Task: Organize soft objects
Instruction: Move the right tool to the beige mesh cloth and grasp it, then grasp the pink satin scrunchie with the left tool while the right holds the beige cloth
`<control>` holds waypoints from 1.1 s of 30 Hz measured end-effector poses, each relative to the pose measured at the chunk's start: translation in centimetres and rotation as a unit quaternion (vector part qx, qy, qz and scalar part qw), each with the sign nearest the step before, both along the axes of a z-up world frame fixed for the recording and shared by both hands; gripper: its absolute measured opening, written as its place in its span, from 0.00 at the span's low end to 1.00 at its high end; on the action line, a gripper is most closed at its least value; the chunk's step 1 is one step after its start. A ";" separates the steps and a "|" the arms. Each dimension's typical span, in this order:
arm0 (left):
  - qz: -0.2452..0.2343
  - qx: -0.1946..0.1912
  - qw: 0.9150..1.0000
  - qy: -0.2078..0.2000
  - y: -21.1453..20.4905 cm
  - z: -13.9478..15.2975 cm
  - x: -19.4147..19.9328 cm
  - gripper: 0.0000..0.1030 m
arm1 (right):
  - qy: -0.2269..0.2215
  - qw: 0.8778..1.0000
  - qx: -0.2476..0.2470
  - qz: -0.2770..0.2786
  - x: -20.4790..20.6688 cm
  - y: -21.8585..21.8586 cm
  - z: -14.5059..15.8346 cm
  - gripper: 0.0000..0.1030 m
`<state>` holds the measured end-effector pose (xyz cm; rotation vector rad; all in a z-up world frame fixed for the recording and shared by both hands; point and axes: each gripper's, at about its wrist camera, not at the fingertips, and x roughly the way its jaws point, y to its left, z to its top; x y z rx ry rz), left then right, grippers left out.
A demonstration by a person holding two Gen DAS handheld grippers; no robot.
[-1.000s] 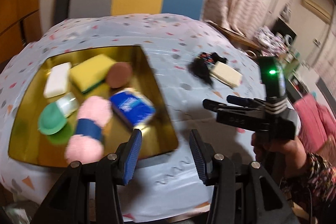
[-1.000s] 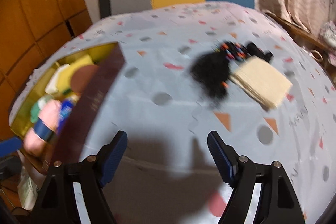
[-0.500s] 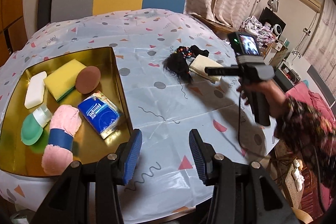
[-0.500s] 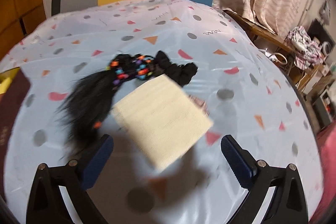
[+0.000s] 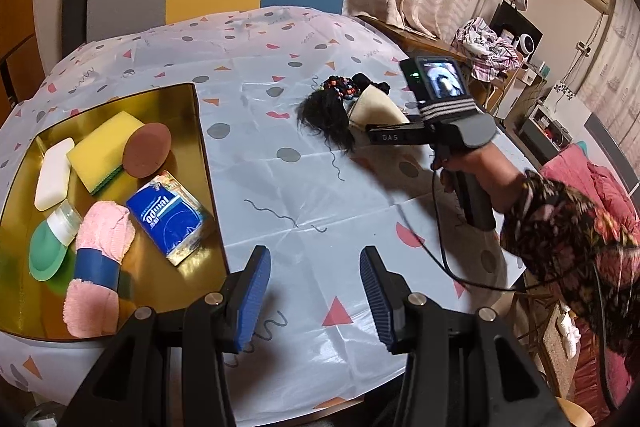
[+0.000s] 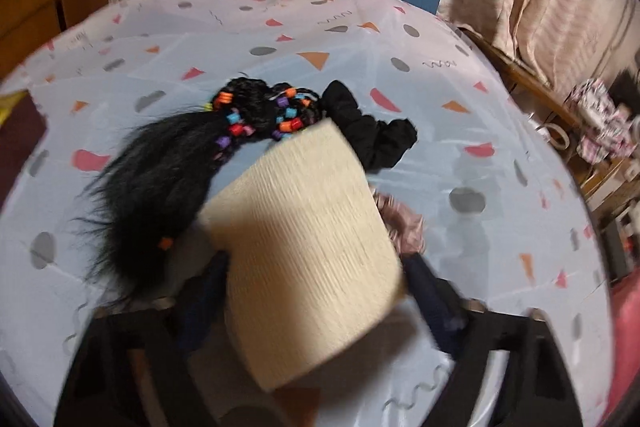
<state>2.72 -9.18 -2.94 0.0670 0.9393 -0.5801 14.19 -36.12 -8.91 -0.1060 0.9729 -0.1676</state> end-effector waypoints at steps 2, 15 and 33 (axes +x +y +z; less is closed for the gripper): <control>-0.001 -0.003 1.000 0.004 -0.3 -0.1 0.2 0.45 | -0.008 1.000 0.004 -0.006 -0.8 0.1 0.0 0.62; -0.018 -0.007 1.000 0.006 -4.0 0.9 1.5 0.45 | -0.096 0.983 0.134 -0.075 -10.1 -3.2 1.8 0.52; -0.099 0.002 0.994 0.054 -19.5 -0.2 10.9 0.51 | -0.136 0.962 0.175 -0.160 -13.4 -7.0 0.0 0.54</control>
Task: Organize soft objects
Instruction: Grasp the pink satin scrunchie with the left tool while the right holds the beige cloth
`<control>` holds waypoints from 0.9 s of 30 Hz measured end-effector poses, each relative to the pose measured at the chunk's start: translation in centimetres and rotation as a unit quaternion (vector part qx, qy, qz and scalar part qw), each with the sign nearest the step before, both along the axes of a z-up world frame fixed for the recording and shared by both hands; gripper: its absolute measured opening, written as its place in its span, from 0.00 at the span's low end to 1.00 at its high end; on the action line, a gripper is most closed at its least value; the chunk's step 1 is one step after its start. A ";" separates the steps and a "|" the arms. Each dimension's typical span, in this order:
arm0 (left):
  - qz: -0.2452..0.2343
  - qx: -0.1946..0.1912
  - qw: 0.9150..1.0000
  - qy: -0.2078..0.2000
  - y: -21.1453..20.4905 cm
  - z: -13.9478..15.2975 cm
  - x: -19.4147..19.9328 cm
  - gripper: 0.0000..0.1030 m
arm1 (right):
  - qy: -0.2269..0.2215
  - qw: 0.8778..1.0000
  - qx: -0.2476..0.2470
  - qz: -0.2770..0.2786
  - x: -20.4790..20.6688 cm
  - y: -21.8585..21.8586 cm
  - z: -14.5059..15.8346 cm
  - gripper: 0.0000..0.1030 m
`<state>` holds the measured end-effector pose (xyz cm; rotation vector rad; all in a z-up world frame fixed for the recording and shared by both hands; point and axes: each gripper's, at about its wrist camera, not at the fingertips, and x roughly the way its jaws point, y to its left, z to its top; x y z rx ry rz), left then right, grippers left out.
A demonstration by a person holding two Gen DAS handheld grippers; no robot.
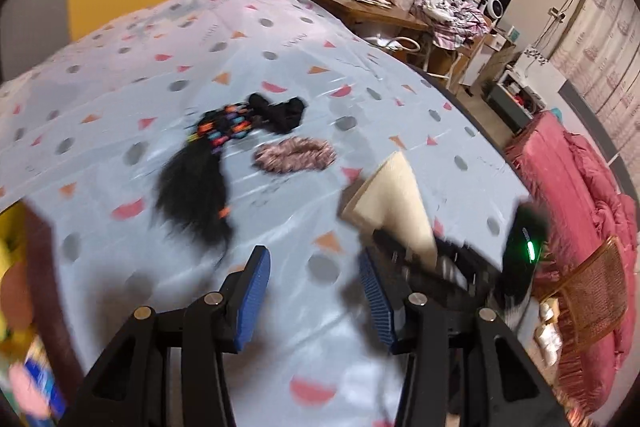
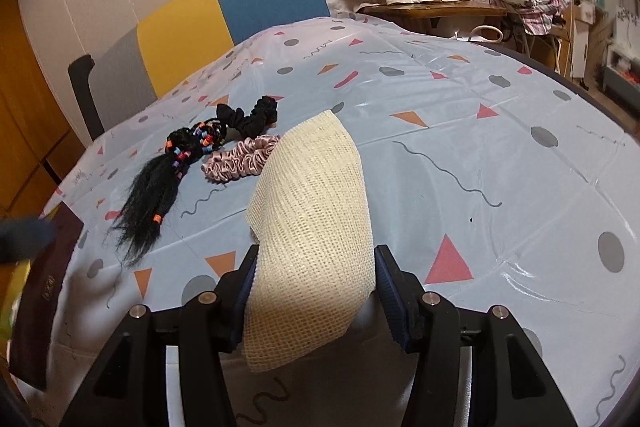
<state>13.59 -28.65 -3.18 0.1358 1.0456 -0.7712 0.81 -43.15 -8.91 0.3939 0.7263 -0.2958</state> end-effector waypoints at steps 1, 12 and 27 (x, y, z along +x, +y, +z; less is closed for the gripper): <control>-0.002 0.000 1.000 0.004 -1.2 -0.4 1.0 0.56 | -0.002 1.000 0.003 -0.001 -0.2 -0.1 -0.1 0.54; 0.027 0.055 0.998 -0.007 -8.5 -4.1 7.6 0.75 | -0.022 0.999 0.022 -0.010 -0.7 -0.6 -0.4 0.55; 0.029 0.095 0.995 -0.020 -10.7 -8.7 10.1 0.51 | -0.033 0.999 0.032 -0.009 -0.9 -0.9 -0.5 0.57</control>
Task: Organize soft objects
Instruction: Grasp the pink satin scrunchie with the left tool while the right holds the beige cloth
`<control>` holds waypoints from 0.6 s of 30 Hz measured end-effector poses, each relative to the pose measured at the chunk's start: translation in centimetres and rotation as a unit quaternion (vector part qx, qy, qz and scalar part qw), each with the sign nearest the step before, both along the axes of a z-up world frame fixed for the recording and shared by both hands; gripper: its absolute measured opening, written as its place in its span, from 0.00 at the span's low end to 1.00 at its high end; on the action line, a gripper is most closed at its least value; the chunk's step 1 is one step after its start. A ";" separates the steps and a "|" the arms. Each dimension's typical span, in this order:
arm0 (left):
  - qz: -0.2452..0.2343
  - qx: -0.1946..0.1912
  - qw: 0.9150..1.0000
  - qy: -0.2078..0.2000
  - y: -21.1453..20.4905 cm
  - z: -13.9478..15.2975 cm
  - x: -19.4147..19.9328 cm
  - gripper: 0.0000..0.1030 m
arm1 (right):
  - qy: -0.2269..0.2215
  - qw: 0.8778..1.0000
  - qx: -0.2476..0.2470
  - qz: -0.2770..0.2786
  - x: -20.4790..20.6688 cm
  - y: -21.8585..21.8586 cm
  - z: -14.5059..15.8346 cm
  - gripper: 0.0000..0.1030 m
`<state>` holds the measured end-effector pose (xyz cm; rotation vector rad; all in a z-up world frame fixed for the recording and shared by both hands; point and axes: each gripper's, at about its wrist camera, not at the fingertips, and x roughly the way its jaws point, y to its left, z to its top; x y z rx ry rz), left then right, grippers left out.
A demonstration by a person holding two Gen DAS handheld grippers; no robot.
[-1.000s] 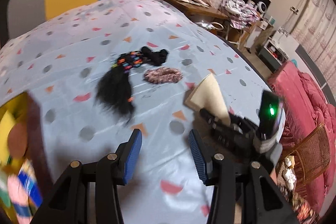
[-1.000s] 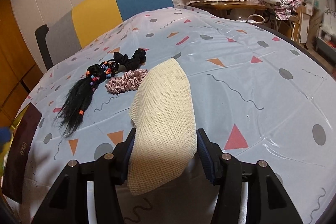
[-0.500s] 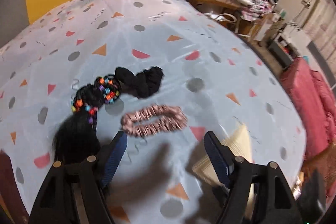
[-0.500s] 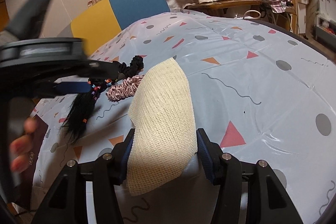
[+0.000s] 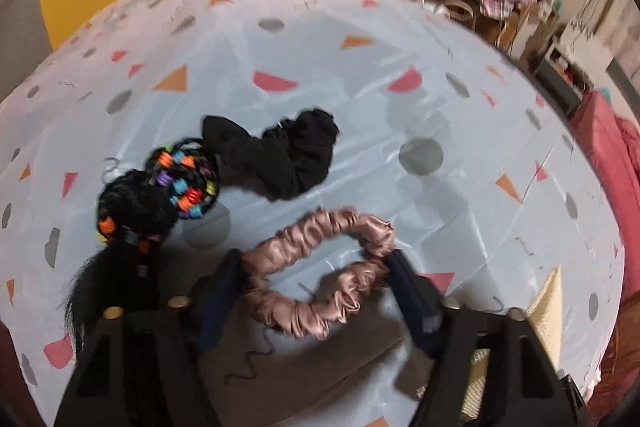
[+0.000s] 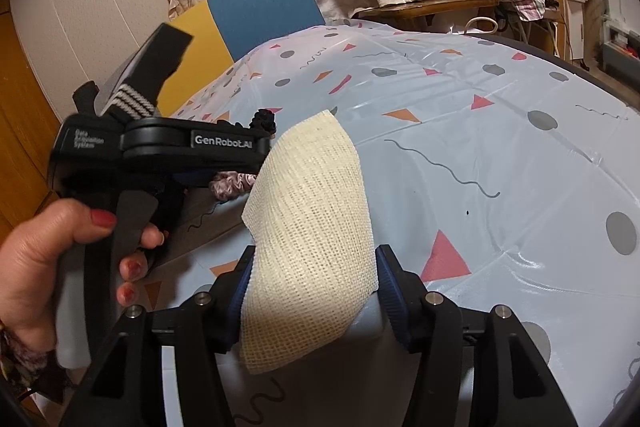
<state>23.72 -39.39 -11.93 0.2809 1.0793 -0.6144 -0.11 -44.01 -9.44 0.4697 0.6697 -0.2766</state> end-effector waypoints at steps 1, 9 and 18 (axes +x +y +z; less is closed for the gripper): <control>-0.005 -0.006 1.000 0.000 0.1 0.1 -0.2 0.44 | 0.000 1.000 0.000 0.000 0.0 0.0 0.0 0.57; 0.003 -0.047 0.999 0.025 2.4 1.3 -1.4 0.22 | 0.002 1.000 -0.003 0.000 0.2 0.0 0.0 0.57; 0.027 -0.106 0.993 0.052 7.3 2.8 -3.9 0.22 | 0.008 1.000 -0.010 0.000 0.4 0.2 -0.1 0.57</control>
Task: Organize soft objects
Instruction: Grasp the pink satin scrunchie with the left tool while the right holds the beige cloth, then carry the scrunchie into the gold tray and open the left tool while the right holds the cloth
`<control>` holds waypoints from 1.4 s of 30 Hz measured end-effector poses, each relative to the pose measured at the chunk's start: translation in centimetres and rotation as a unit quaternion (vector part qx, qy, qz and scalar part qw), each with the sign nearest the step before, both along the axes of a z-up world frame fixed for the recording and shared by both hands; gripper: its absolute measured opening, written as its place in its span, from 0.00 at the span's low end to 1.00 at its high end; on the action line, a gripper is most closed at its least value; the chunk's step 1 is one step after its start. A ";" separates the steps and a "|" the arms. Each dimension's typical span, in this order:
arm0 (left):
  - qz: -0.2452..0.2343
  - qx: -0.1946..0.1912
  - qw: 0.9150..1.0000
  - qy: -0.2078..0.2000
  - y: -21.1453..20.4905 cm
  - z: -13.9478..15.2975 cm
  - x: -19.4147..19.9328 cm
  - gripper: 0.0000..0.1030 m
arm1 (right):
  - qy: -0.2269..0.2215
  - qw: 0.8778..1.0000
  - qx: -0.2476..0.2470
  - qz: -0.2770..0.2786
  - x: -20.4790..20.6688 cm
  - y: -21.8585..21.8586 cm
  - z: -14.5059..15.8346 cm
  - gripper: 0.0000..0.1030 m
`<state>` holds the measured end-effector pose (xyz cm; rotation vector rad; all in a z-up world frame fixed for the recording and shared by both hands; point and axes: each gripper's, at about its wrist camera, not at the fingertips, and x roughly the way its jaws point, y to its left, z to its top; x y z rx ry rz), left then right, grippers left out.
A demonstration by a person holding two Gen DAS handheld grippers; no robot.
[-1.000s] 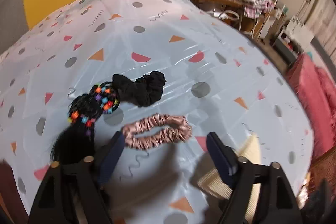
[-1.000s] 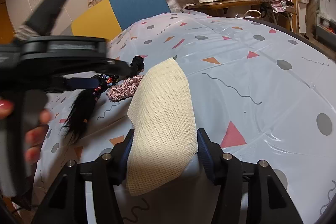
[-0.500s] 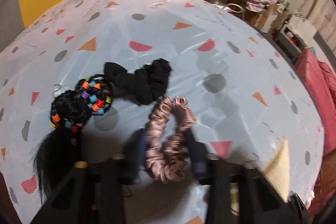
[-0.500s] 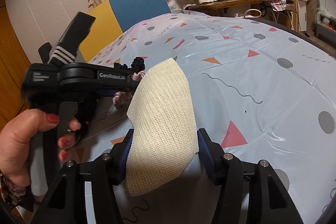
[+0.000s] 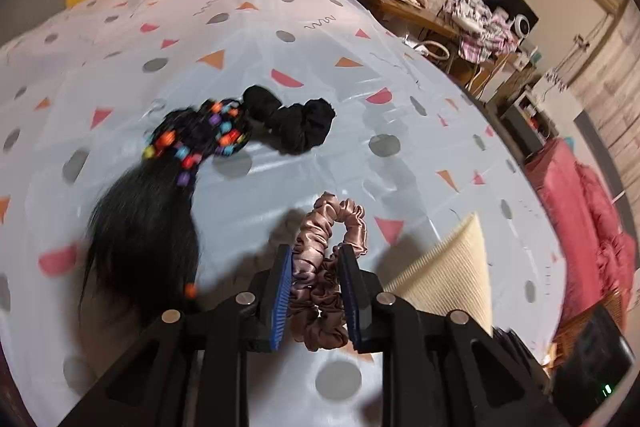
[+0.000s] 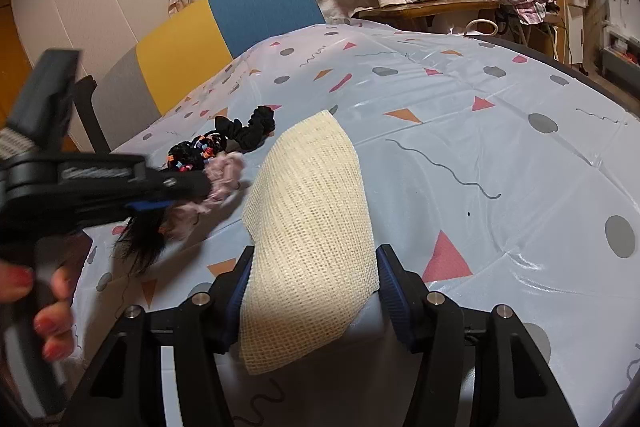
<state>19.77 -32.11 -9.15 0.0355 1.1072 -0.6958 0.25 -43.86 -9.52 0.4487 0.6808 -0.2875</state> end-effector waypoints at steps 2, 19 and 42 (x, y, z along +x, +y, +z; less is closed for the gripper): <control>0.005 -0.012 1.000 0.008 1.0 0.3 -0.6 0.22 | 0.001 1.000 -0.001 0.000 0.0 0.1 0.0 0.57; 0.075 -0.101 0.992 -0.017 14.4 4.6 -8.1 0.22 | 0.008 1.000 -0.010 0.000 0.1 0.3 0.0 0.57; 0.301 -0.095 0.946 -0.068 39.6 6.4 -7.1 0.22 | 0.032 0.999 -0.042 0.001 0.5 1.1 0.1 0.57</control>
